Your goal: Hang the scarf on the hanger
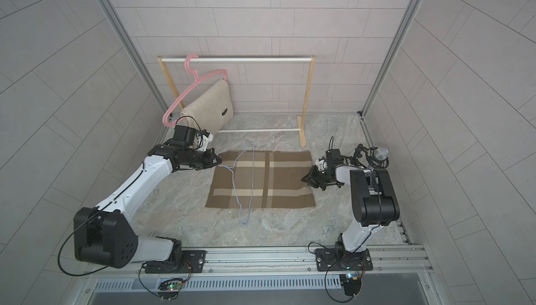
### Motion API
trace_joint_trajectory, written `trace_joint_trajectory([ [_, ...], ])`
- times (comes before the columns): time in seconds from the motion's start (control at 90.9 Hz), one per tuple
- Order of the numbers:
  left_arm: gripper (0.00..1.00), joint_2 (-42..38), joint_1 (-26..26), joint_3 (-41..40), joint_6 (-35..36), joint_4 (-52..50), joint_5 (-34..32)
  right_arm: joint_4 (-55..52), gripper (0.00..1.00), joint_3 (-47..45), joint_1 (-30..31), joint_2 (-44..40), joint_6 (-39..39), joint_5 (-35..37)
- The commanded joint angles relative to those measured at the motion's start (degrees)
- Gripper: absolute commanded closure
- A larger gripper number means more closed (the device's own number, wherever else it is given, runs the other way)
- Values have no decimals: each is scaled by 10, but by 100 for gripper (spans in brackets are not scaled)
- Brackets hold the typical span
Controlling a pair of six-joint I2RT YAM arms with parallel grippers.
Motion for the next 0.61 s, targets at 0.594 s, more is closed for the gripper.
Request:
trace_joint_trajectory([
  [0.594,100,10,0,-32,-53,44,3,264,100,64,326,-60,306,27],
])
